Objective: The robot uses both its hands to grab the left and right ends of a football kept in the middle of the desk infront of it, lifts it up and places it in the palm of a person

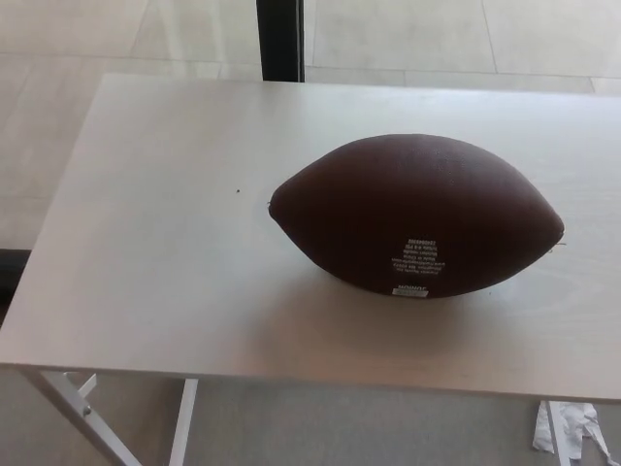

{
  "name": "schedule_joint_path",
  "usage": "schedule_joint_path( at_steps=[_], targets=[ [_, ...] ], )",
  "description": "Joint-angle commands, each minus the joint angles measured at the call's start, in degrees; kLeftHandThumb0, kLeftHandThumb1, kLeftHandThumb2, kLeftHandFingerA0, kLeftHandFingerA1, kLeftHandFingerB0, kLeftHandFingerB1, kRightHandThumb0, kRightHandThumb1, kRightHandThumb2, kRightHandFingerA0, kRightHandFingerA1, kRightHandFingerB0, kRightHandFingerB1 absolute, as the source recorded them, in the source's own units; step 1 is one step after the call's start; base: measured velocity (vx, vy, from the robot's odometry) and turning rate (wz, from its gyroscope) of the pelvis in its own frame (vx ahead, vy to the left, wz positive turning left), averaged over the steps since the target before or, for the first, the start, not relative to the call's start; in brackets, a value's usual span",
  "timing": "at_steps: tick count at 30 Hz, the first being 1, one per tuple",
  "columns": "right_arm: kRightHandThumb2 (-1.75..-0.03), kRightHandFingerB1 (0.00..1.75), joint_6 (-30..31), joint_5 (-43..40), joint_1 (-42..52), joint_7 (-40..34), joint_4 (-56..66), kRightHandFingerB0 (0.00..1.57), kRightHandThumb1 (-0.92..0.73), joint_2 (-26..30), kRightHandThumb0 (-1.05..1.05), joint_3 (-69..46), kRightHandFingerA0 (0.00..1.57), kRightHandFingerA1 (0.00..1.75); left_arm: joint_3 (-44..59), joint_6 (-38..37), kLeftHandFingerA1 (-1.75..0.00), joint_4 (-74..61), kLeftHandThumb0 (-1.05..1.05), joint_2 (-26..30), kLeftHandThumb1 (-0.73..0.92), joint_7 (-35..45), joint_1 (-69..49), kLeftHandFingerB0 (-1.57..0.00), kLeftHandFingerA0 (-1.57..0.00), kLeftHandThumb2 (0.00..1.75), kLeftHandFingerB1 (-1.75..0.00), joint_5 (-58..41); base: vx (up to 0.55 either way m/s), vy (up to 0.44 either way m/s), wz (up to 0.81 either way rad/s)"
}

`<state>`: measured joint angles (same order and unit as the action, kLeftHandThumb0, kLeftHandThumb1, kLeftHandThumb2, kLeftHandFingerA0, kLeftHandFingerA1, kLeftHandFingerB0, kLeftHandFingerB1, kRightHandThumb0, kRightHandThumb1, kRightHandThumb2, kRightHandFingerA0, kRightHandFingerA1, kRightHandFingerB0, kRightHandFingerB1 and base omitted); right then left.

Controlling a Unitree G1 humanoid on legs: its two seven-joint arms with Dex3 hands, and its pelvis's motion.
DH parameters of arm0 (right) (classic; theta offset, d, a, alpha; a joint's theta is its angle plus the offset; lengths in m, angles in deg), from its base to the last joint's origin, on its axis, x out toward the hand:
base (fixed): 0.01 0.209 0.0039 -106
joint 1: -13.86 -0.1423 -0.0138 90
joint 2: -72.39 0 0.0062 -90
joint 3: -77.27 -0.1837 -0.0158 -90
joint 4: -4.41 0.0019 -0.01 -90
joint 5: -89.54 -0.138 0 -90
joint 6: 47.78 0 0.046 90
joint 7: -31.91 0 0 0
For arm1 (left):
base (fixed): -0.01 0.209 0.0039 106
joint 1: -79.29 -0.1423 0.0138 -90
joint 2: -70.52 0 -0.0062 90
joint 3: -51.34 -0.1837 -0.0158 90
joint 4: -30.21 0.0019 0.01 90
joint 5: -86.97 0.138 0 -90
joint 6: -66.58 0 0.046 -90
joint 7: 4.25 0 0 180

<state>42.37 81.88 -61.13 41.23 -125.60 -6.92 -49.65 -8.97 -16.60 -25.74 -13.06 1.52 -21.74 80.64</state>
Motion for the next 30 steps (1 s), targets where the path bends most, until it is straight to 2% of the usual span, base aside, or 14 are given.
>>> schedule_joint_path(
  at_steps=[1,2,4,5,11,12,13,15,17,18,26,28,29,30],
  targets=[
    [-1.08,0.42,8.6,-15.6,-1.1,1.7,7.2,0.07,-0.69,5.0,-1.04,-14.0,0.3,0.61,11.8,7.0,-0.67,-6.3,-0.84,1.4,0.84,-0.8,4.0,-0.31,-0.48,0.64,-0.53,-13.7,0.0,0.0,0.0],
    [-0.66,0.41,12.0,-17.1,-1.3,2.0,9.8,0.0,-0.85,5.7,-0.98,-15.5,0.17,0.58,12.7,7.2,-0.68,-6.0,-0.9,1.9,0.82,-1.6,5.6,-0.3,-0.44,0.7,-0.54,-13.7,0.0,0.0,0.0],
    [-0.68,0.32,15.8,-17.9,-3.8,0.6,9.9,0.0,-0.91,8.1,-1.0,-17.6,0.17,0.58,13.8,9.5,-0.74,-9.1,-0.91,2.8,0.88,-2.2,7.3,-0.24,-0.34,0.66,-0.6,-14.2,0.0,0.0,0.0],
    [-1.16,0.17,16.3,-17.8,-5.4,-0.3,10.4,0.0,-0.7,9.1,-0.98,-18.4,0.19,0.61,14.6,11.4,-0.75,-10.8,-0.95,3.4,0.87,-3.4,9.0,-0.24,-0.29,0.66,-0.6,-14.4,0.0,0.0,0.0],
    [-1.16,0.44,19.7,-20.9,-12.5,-0.4,18.2,0.05,-0.71,10.8,-1.05,-20.0,0.23,0.65,16.0,15.1,-0.81,-17.1,-1.05,6.2,0.82,-6.2,17.3,-0.28,-0.3,0.66,-0.7,-13.8,0.0,0.0,0.0],
    [-0.66,0.48,20.3,-21.1,-13.7,-0.7,21.2,0.02,-0.92,10.3,-1.05,-19.7,0.18,0.63,16.7,15.7,-0.84,-16.9,-1.05,6.9,0.8,-6.8,20.1,-0.32,-0.35,0.66,-0.76,-14.4,0.0,0.0,0.0],
    [-0.68,0.52,22.8,-22.3,-17.9,-3.2,27.5,0.11,-0.9,9.6,-1.05,-17.6,0.35,0.61,17.1,17.4,-0.96,-19.1,-1.05,7.8,0.77,-11.7,27.8,-0.48,-0.5,0.68,-0.87,-14.9,0.0,0.0,0.0],
    [-0.68,0.52,24.3,-22.4,-20.3,-4.5,30.2,0.13,-0.91,8.8,-1.05,-16.2,0.36,0.62,17.8,18.3,-0.95,-21.4,-1.05,7.2,0.77,-11.6,31.0,-0.43,-0.41,0.67,-0.81,-17.5,0.0,0.0,0.0],
    [-1.13,0.57,25.1,-22.1,-21.4,-4.1,32.2,0.12,-0.69,8.0,-1.02,-14.9,0.32,0.65,17.5,21.1,-0.78,-24.2,-1.05,6.5,0.79,-13.6,34.0,-0.4,-0.42,0.67,-0.71,-17.1,0.0,0.0,0.0],
    [-0.68,0.51,26.1,-21.9,-24.9,-4.2,33.5,0.19,-0.89,6.9,-1.05,-11.5,0.35,0.6,14.8,22.5,-0.58,-26.4,-1.04,4.3,0.83,-15.5,38.6,-0.31,-0.31,0.65,-0.48,-16.7,0.0,0.0,0.0],
    [-0.68,0.24,32.2,-18.7,-31.3,-8.2,40.9,0.11,-0.92,-0.9,-1.03,0.6,0.27,0.36,-0.9,21.0,-0.42,-23.6,-0.88,-1.5,0.92,-11.1,45.4,-0.2,-0.25,0.76,-0.34,-8.0,0.0,0.0,0.0],
    [-1.15,0.38,32.6,-16.9,-32.7,-9.8,40.6,0.12,-0.71,-4.3,-0.97,4.0,0.29,0.5,-3.6,21.9,-0.44,-24.3,-0.86,-5.1,0.92,-12.3,46.4,-0.31,-0.4,0.77,-0.37,-8.1,0.0,0.0,0.0],
    [-0.68,0.28,32.5,-16.4,-32.9,-9.7,39.8,0.24,-0.91,-5.4,-1.01,5.2,0.43,0.39,-5.0,21.7,-0.44,-24.7,-0.87,-6.3,0.92,-12.9,46.4,-0.33,-0.41,0.76,-0.37,-7.5,0.0,0.0,0.0],
    [-0.71,0.29,32.1,-15.0,-32.8,-9.8,39.2,0.25,-0.92,-6.8,-0.95,7.3,0.44,0.39,-6.8,21.5,-0.49,-25.4,-0.97,-8.1,0.82,-13.5,46.2,-0.27,-0.37,0.87,-0.41,-6.8,0.0,0.0,0.0]
  ],
)
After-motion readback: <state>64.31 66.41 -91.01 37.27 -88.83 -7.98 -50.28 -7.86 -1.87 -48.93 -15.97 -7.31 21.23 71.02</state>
